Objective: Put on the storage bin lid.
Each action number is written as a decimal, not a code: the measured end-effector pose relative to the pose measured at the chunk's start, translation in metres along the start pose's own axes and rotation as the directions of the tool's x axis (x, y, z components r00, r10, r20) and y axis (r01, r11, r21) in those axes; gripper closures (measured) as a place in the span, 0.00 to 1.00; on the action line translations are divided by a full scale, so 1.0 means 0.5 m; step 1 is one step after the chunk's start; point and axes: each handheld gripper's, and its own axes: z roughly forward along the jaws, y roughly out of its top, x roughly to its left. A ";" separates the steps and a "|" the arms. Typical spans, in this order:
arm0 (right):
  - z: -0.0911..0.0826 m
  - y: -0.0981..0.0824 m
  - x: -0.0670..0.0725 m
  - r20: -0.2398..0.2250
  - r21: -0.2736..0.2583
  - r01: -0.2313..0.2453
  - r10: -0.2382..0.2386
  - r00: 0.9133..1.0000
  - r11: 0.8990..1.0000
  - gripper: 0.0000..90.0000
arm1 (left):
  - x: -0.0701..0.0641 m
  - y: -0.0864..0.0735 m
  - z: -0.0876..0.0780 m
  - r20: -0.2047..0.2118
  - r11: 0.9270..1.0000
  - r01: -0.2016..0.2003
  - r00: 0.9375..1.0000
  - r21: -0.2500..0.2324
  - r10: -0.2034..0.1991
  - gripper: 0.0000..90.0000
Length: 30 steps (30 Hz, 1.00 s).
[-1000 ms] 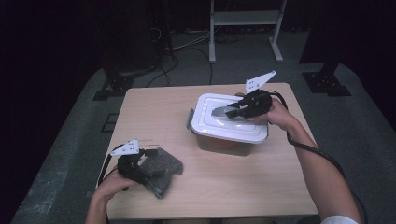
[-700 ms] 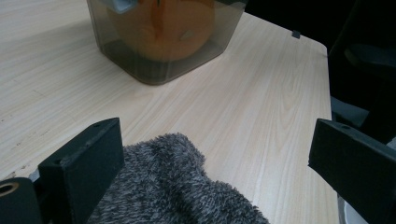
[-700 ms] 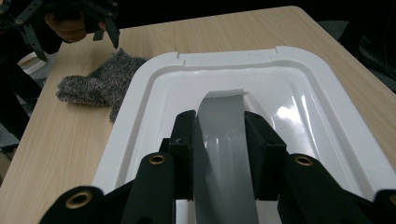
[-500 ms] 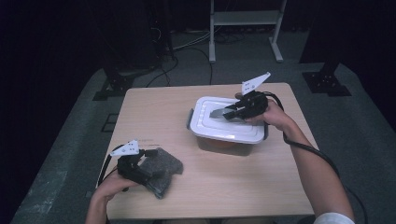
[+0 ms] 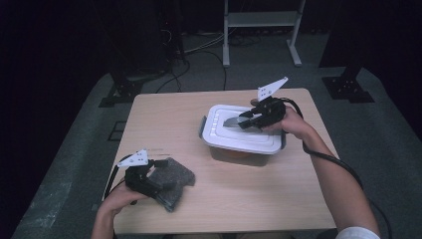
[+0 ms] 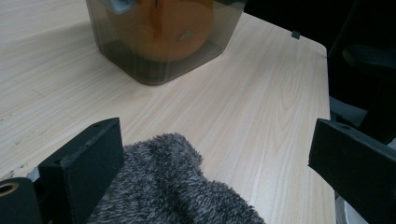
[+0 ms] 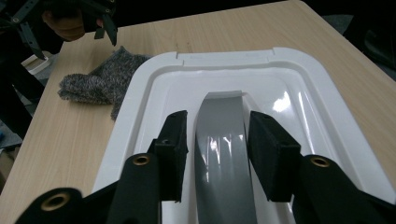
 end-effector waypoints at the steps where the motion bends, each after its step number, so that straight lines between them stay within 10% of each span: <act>1: 0.000 0.000 0.000 0.000 0.000 0.000 0.000 1.000 1.000 0.63 | 0.000 0.000 0.000 0.000 1.000 0.000 1.000 0.000 0.000 0.03; 30: -0.093 -0.011 0.060 0.065 -0.057 -0.016 0.020 0.998 0.998 0.42 | -0.006 0.002 0.007 0.006 1.000 -0.012 1.000 0.004 0.012 0.03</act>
